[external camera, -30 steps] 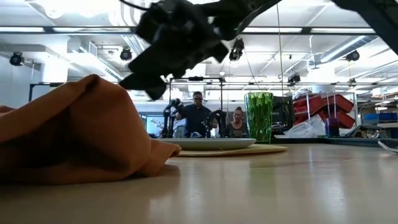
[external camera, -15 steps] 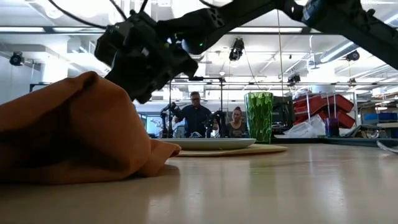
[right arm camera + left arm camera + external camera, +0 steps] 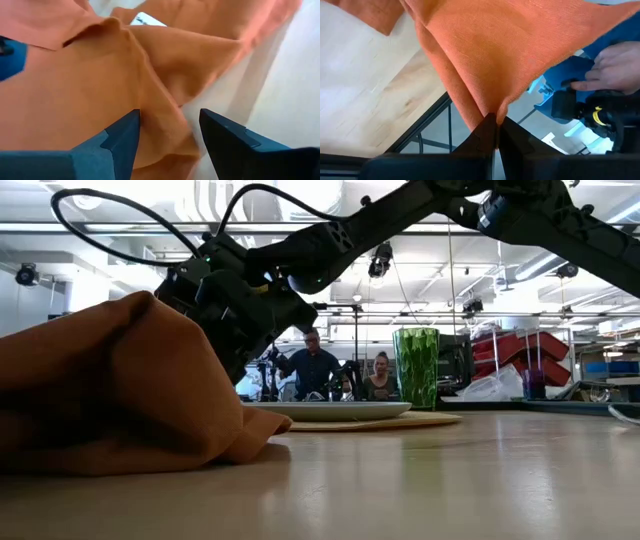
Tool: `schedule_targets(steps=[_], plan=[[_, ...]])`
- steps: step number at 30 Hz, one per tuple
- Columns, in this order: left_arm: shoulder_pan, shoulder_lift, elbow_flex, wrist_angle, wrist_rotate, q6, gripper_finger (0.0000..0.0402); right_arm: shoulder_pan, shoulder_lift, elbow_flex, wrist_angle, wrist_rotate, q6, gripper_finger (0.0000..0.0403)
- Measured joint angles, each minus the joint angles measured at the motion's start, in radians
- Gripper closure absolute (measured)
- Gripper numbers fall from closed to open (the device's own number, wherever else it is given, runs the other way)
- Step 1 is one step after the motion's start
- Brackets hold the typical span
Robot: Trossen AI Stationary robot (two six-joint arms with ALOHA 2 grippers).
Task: Set table place
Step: Fold the orange table napkin
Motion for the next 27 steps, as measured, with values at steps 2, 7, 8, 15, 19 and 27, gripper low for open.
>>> schedule_targets(steps=[2, 7, 8, 15, 19, 27], plan=[[0.001, -0.004, 0.000, -0.001, 0.005, 0.000, 0.0401, 0.002, 0.000, 0.000, -0.015, -0.006, 0.000, 0.0220], [0.002, -0.019, -0.001, -0.052, 0.005, 0.002, 0.0401, 0.003, -0.022, 0.000, -0.131, -0.006, -0.030, 0.0283], [0.002, -0.019, -0.001, -0.073, 0.005, 0.010, 0.0401, 0.002, -0.030, 0.000, -0.147, -0.007, -0.045, 0.0303], [0.016, -0.024, -0.002, -0.205, -0.065, 0.058, 0.0401, -0.008, -0.106, 0.002, -0.293, 0.000, -0.105, 0.0392], [0.049, -0.062, -0.002, -0.281, -0.254, 0.036, 0.0401, -0.016, -0.185, 0.002, -0.372, 0.022, -0.106, 0.0401], [0.115, -0.302, 0.031, -0.501, -0.754, 0.011, 0.0402, -0.026, -0.383, 0.002, -0.509, 0.287, -0.072, 0.0403]])
